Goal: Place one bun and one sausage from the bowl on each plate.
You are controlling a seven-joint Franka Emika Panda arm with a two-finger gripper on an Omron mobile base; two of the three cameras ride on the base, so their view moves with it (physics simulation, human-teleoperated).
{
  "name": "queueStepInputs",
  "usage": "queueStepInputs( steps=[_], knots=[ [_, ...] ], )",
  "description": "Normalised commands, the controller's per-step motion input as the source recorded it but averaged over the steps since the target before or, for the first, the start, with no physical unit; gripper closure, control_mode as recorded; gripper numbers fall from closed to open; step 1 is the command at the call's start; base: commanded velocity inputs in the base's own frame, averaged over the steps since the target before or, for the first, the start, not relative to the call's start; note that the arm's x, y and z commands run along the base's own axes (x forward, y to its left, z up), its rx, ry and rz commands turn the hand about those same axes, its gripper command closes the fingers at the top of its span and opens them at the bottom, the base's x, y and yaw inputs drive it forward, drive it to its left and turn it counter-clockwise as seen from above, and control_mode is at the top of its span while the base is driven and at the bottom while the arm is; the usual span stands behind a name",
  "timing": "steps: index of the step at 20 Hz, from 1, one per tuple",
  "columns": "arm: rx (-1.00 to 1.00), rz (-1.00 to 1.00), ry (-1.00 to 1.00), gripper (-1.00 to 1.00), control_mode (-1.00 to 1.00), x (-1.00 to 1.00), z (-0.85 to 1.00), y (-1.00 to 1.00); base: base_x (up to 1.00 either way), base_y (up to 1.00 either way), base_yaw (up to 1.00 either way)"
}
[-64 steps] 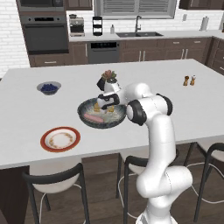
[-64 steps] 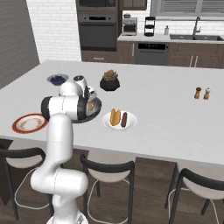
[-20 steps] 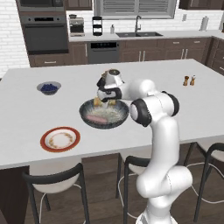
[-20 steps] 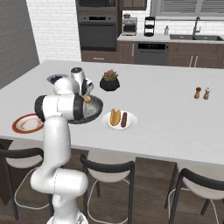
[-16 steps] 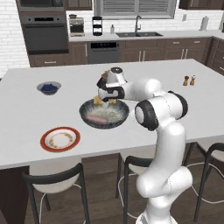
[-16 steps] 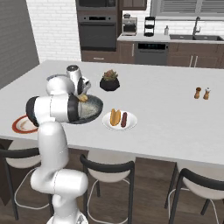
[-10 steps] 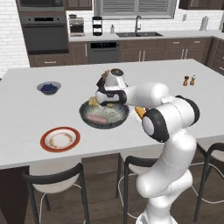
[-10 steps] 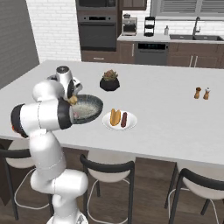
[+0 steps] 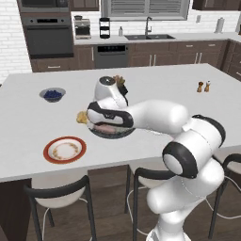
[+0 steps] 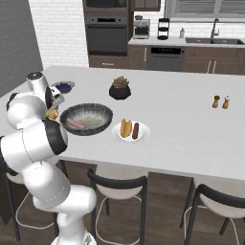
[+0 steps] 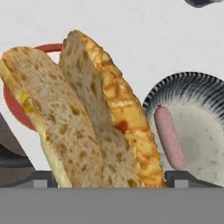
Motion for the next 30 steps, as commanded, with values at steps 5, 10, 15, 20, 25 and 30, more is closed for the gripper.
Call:
queueStepInputs(
  steps=[5, 10, 15, 20, 25, 30],
  knots=[
    [-0.03, 0.01, 0.2, 1.0, -1.0, -0.19, -0.02, 0.57, 0.0, 0.0, 0.0],
    [0.0, 0.05, 0.06, 1.0, -1.0, -0.08, -0.33, 0.51, 0.0, 0.0, 0.0],
    [0.0, 0.05, 0.0, 1.0, -1.0, -0.01, -0.72, 0.58, 0.0, 0.0, 0.0],
    [-0.05, 0.01, 0.01, 1.0, -1.0, 0.01, -0.33, 0.46, 0.0, 0.0, 0.0],
    [-0.05, 0.0, 0.01, 1.0, -1.0, 0.03, -0.34, 0.32, 0.0, 0.0, 0.0],
    [-0.06, 0.0, 0.0, 1.0, -1.0, 0.52, -0.21, 0.21, 0.0, 0.0, 0.0]
  ],
)
